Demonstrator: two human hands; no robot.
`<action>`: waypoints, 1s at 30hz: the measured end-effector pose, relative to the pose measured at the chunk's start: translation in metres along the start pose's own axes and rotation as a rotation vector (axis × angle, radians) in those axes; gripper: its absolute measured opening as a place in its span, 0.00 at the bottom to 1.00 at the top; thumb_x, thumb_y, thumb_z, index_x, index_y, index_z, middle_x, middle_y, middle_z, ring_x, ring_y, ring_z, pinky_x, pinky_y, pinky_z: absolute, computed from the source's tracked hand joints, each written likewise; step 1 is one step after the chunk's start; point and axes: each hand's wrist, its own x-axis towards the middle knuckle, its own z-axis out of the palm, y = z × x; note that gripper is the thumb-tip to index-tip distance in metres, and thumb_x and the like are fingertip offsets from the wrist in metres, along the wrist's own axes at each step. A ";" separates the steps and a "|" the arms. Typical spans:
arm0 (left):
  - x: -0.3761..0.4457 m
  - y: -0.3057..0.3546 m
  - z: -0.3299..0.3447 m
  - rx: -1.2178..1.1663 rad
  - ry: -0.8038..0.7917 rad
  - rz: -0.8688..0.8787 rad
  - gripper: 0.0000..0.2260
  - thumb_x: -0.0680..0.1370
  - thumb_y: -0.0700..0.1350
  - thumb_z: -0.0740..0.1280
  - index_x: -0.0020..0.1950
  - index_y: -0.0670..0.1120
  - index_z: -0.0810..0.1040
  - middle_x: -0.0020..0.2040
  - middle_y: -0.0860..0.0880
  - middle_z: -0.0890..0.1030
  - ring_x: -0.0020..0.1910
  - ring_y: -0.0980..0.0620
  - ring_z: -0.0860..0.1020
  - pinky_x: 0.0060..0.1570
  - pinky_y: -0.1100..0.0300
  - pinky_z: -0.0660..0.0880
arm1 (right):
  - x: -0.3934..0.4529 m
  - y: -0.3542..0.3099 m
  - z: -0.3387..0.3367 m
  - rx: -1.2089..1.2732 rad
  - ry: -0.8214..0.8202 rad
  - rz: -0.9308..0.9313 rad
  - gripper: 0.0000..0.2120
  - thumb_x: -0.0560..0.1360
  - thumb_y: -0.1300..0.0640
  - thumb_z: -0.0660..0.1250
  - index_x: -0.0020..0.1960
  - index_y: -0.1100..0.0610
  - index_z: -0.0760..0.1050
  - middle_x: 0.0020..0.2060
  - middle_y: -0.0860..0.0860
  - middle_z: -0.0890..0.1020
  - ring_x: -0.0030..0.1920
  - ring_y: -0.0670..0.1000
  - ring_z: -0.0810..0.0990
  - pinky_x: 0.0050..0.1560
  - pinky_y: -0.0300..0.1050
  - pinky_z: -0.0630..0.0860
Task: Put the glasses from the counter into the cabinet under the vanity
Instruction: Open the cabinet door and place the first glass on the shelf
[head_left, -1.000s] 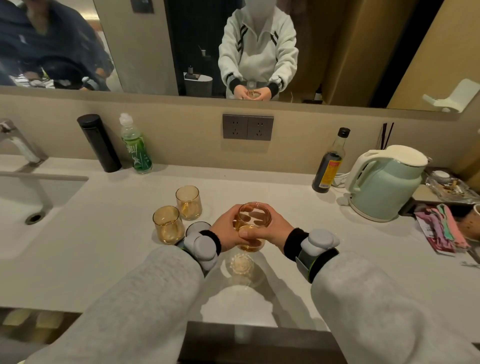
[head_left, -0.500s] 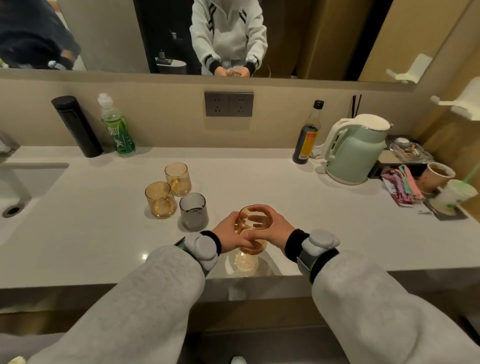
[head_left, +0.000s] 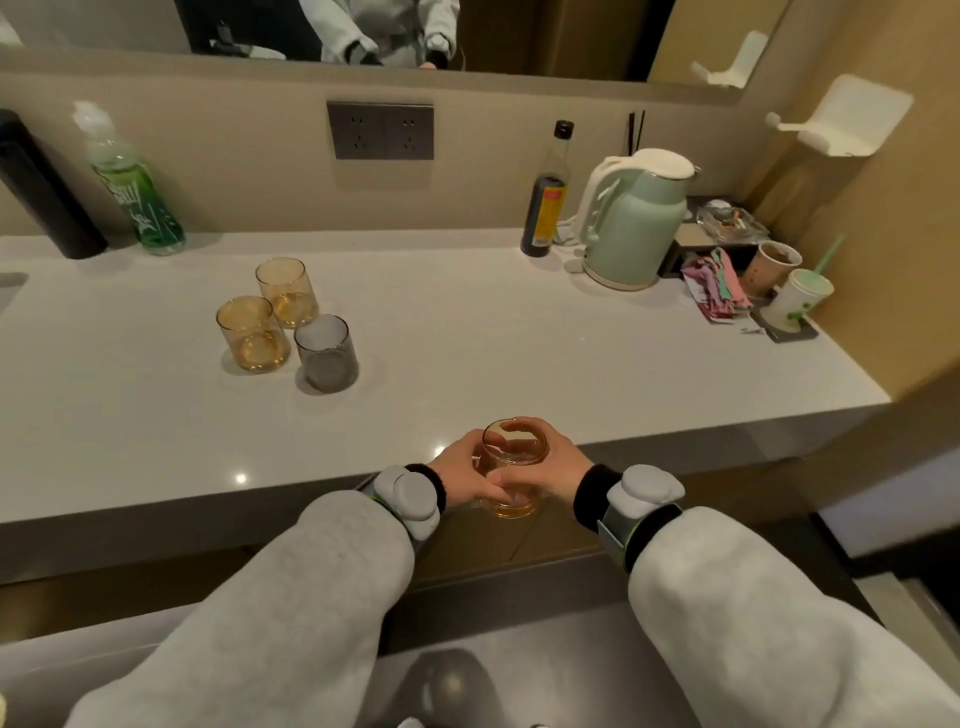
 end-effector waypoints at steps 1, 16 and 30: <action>0.000 0.002 0.007 0.004 -0.011 0.001 0.38 0.64 0.44 0.79 0.69 0.48 0.65 0.61 0.49 0.75 0.58 0.51 0.73 0.59 0.57 0.72 | -0.005 0.005 -0.004 0.006 0.004 0.002 0.35 0.59 0.55 0.80 0.62 0.49 0.70 0.55 0.49 0.80 0.56 0.48 0.78 0.57 0.43 0.75; 0.011 -0.017 0.133 0.134 0.016 -0.193 0.30 0.66 0.38 0.75 0.67 0.46 0.70 0.65 0.45 0.75 0.64 0.47 0.74 0.65 0.51 0.72 | -0.062 0.113 -0.071 0.003 0.019 0.067 0.33 0.59 0.58 0.81 0.58 0.46 0.69 0.51 0.44 0.79 0.51 0.41 0.78 0.48 0.32 0.73; 0.064 -0.098 0.157 0.455 0.148 -0.275 0.30 0.76 0.51 0.67 0.75 0.46 0.61 0.76 0.45 0.64 0.75 0.45 0.61 0.72 0.52 0.60 | -0.029 0.208 -0.069 0.072 0.006 0.099 0.35 0.59 0.58 0.81 0.61 0.50 0.70 0.54 0.47 0.79 0.54 0.45 0.78 0.50 0.36 0.74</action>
